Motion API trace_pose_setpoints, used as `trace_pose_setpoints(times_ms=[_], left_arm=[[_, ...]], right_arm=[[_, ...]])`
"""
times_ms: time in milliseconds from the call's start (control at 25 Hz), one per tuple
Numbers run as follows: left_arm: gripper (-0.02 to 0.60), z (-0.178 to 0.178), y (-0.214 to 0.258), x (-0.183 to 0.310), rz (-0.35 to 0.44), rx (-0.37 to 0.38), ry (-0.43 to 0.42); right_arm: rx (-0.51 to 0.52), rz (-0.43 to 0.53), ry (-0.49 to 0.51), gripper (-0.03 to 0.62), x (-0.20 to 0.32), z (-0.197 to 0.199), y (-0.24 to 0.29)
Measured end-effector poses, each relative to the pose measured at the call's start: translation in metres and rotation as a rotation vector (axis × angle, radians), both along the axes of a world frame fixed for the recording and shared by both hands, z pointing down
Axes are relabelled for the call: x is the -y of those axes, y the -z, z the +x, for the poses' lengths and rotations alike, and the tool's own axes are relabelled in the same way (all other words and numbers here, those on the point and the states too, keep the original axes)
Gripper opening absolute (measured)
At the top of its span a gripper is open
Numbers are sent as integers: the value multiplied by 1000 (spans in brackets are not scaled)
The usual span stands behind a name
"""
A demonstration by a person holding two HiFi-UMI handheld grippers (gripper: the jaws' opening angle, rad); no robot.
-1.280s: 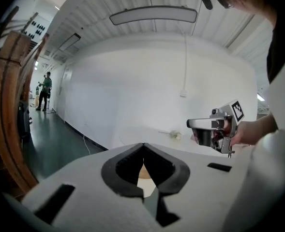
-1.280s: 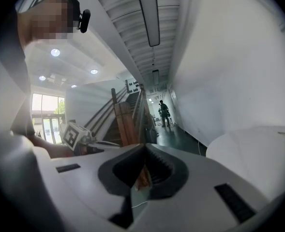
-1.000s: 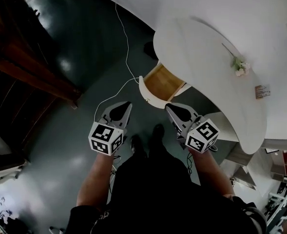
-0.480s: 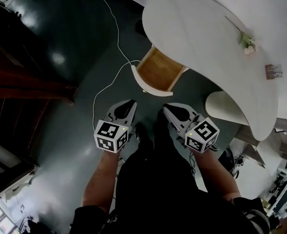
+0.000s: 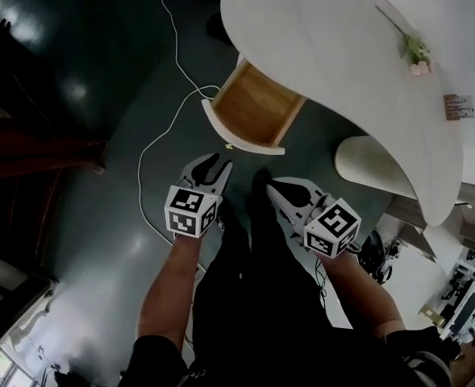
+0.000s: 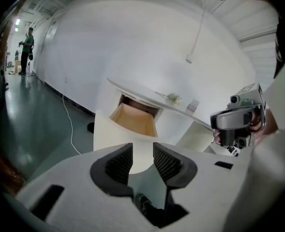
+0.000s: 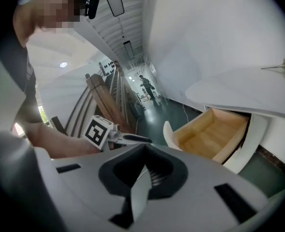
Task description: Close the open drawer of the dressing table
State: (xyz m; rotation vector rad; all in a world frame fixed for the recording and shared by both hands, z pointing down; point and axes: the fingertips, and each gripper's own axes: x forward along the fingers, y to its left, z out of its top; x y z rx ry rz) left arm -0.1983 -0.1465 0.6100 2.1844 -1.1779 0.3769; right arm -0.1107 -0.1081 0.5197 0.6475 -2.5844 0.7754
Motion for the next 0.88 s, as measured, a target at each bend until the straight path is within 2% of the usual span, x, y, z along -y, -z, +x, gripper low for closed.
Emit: trace_pose_setpoints(times_ms=[240, 400, 640, 760, 880], left_arm=[[152, 6, -59, 8, -56, 34, -47], [158, 12, -86, 14, -65, 79, -91], [158, 9, -122, 25, -107, 70, -67], [107, 13, -131, 28, -96, 83, -82], [120, 17, -137, 30, -99, 100, -98]], right_arm=[[-7, -41, -13, 6, 0, -7, -41], [-3, -64, -37, 6, 5, -15, -60], [3, -84, -18, 6, 1, -17, -75], [-5, -112, -30, 6, -3, -9, -85], [-13, -141, -29, 6, -8, -3, -94]])
